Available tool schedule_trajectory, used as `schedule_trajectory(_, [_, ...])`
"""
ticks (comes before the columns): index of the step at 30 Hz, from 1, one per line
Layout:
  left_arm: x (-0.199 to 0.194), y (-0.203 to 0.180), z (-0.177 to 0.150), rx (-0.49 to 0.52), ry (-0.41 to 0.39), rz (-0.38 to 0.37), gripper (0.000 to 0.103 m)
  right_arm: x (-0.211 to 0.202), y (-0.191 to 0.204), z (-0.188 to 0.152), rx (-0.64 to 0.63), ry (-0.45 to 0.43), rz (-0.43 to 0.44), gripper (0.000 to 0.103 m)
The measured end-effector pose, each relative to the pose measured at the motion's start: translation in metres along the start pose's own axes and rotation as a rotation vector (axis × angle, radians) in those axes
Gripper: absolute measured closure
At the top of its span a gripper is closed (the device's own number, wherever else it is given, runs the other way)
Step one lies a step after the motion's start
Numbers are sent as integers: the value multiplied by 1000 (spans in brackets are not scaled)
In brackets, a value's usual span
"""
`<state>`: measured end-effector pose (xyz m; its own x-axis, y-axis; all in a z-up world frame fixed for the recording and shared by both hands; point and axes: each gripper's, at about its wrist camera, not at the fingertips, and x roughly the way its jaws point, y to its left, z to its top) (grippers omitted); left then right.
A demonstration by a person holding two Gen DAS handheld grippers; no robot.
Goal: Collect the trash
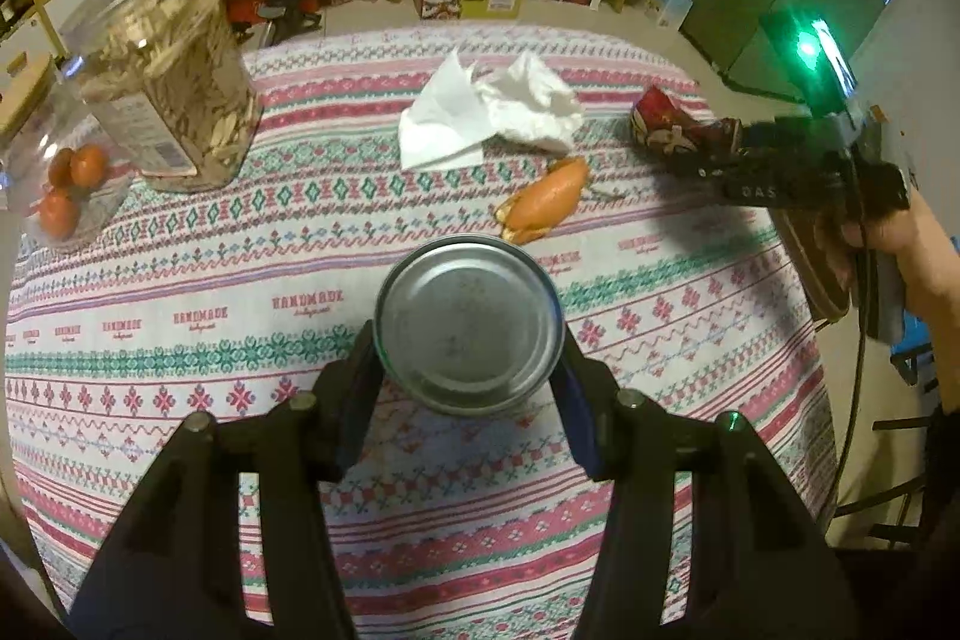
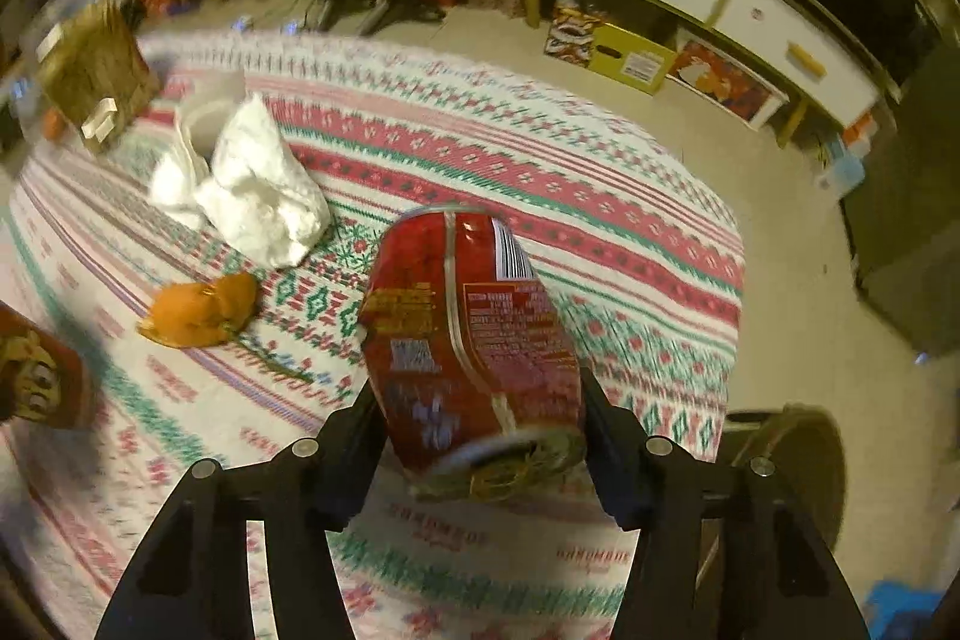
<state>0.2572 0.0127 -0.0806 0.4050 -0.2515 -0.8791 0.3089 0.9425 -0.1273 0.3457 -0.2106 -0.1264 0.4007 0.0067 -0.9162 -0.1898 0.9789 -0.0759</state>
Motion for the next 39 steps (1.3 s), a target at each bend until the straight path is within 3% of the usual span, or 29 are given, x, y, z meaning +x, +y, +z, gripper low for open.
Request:
schedule_trajectory(5, [-13, -9, 1, -13, -47, -42, 48, -39, -24, -26, 78, -58, -3, 46])
schedule_trajectory(7, [-15, -16, 2, -13, -61, -55, 48, -52, -41, -42, 127, -75, -12, 88])
schedule_trajectory(8, [-15, -20, 3, -11, -66, -61, 48, -56, -52, -50, 161, -82, -28, 97])
schedule_trajectory(13, [-8, -40, 2, 1, -62, -74, 48, -53, -88, -87, 265, -60, 83, 97])
schedule_trajectory(14, [-7, -43, 1, -3, -62, -74, 48, -51, -92, -90, 286, -58, 109, 96])
schedule_trajectory(16, [-7, -44, 0, -12, -61, -77, 48, -51, -101, -94, 326, -77, 134, 77])
schedule_trajectory(17, [-7, -45, -1, -12, -58, -77, 48, -51, -105, -94, 347, -96, 134, 50])
schedule_trajectory(18, [-6, -46, -2, -11, -55, -76, 48, -52, -111, -94, 368, -123, 124, 31])
schedule_trajectory(23, [-9, -40, -3, -21, -59, -80, 48, -65, -142, -93, 456, -177, 111, 31])
schedule_trajectory(30, [-21, -54, 1, -19, -129, -137, 48, -112, -149, -113, 450, -213, -33, 31])
schedule_trajectory(35, [-26, -96, 16, 22, -158, -212, 48, -146, -175, -137, 483, -232, -113, 31])
schedule_trajectory(39, [-19, -159, 38, 65, -142, -314, 48, -156, -189, -165, 498, -211, -167, 31])
